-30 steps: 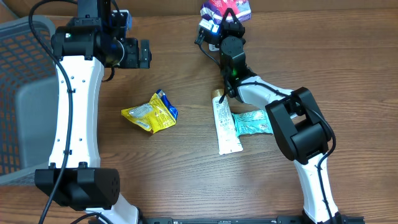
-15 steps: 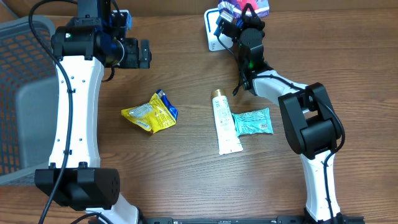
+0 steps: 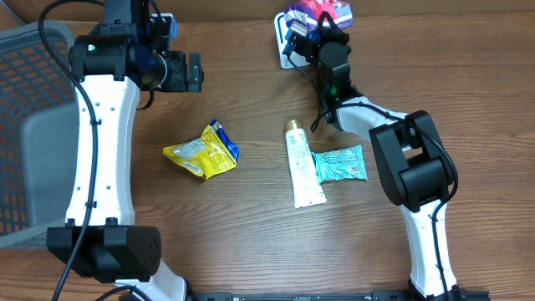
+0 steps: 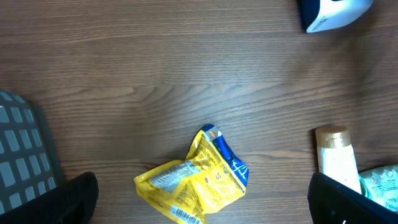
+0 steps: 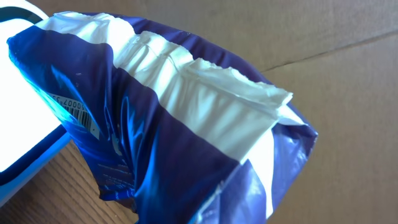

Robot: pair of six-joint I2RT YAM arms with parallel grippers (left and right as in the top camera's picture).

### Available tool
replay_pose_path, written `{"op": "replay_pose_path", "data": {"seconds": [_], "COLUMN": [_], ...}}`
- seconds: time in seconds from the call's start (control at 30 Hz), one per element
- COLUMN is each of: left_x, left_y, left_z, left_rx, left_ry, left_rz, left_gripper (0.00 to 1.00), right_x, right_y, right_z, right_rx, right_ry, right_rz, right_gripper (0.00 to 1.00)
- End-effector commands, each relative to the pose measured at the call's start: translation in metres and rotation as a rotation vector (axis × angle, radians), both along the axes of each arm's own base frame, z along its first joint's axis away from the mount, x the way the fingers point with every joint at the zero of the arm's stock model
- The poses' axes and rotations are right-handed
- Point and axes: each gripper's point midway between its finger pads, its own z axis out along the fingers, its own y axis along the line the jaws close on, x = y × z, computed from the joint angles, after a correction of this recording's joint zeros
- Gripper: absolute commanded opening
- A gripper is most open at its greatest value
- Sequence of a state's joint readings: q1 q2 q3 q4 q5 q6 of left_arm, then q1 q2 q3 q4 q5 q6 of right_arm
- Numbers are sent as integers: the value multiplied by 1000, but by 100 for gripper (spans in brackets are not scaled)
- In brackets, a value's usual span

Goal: Scan the item barcode
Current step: 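Hold the purple box's barcode over the scanner with the right gripper, then carry the purple box right and set it down at the table's right edge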

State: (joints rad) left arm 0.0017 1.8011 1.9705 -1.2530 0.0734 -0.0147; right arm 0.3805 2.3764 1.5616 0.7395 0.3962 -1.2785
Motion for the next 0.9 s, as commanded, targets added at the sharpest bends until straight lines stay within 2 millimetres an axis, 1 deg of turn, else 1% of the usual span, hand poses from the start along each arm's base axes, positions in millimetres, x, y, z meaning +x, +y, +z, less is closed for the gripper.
{"op": "replay_pose_path", "data": {"seconds": [0.0,0.13,0.27,0.4,0.47,0.53,0.6,0.63,0.7,0.73,0.8,0.87], "left_x": [1,1,1,1,1,1,1,1,1,1,1,1], "left_y": [1,1,1,1,1,1,1,1,1,1,1,1], "left_z": [-6,-6,-6,-6,-6,-6,-6,-6,-6,-6,-6,-6], "left_rx": [13,13,13,13,13,13,13,13,13,13,13,13], "left_ry": [13,13,14,14,14,14,13,14,14,14,14,14], "left_rz": [-17,-17,-17,-17,-17,-17,-17,-17,-17,-17,-17,-17], "left_gripper": [99,99,100,100,100,100,99,100,100,100,100,100], "right_x": [2,-4,-8,-15,-18,-26,-36,-42,-58,-66,-88,-108], "right_y": [8,13,11,-5,-13,-21,-34,-43,-61,-70,-91,-107], "right_z": [17,33,51,77,89,105,130,146,171,180,192,193], "right_rx": [22,42,68,98,127,164,262,331,478,564,770,935], "right_ry": [-47,-113,-159,-166,-138,-106,-106,-111,-96,-82,-36,56], "right_rz": [5,-24,-61,-149,-181,-212,-249,-270,-298,-312,-350,-359], "right_gripper": [4,4,4,4,4,4,4,4,4,4,4,4]}}
